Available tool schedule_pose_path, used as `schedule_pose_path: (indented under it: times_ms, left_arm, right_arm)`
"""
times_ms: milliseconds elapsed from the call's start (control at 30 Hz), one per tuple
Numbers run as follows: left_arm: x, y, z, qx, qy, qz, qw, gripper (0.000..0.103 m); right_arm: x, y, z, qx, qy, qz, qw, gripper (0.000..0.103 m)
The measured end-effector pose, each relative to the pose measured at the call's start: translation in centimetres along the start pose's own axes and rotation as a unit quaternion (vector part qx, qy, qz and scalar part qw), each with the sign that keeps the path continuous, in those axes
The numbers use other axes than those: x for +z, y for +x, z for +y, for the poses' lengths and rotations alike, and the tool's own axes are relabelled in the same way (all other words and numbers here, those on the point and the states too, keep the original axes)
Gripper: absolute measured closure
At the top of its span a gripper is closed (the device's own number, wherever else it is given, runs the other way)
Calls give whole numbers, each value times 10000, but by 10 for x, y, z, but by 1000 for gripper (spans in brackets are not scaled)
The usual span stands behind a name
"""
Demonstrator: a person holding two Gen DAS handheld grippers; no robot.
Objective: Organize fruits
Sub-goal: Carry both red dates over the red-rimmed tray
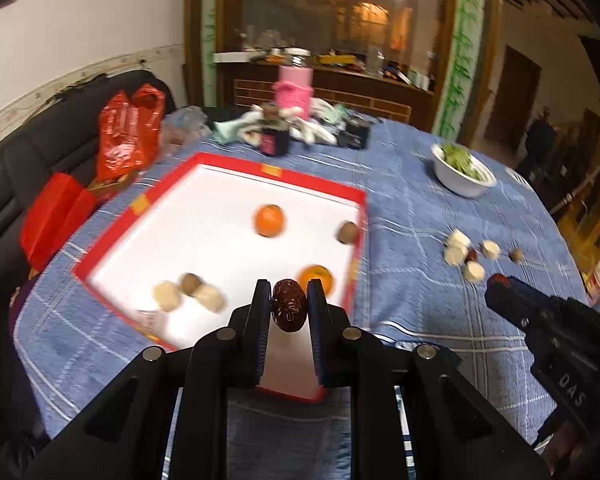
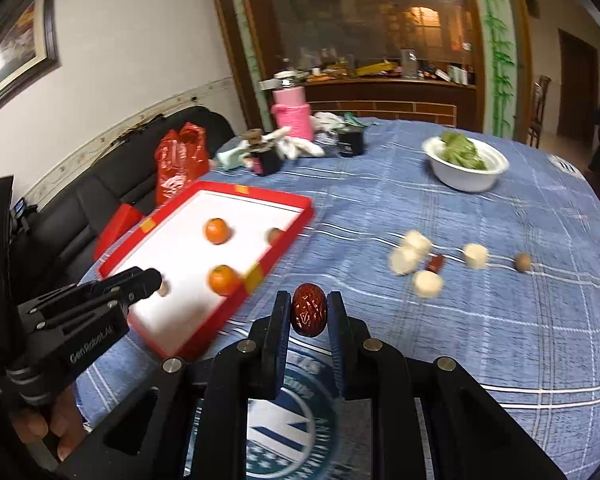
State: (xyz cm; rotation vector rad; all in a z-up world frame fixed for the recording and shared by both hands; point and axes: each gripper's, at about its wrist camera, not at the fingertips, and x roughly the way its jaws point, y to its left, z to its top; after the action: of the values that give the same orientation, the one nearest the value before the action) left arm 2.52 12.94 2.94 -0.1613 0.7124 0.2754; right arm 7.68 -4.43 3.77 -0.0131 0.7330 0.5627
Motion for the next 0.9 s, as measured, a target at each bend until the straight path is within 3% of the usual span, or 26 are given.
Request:
schedule_pose_path:
  times_ms: [367, 900]
  left_arm:
    - [14, 2, 46, 437, -344, -105, 9984, 87]
    - [23, 37, 72, 754, -483, 104, 9959, 87]
  right_arm:
    - [21, 14, 63, 397, -368, -102, 9985, 85]
    - [34, 61, 92, 607, -523, 130, 9967, 85]
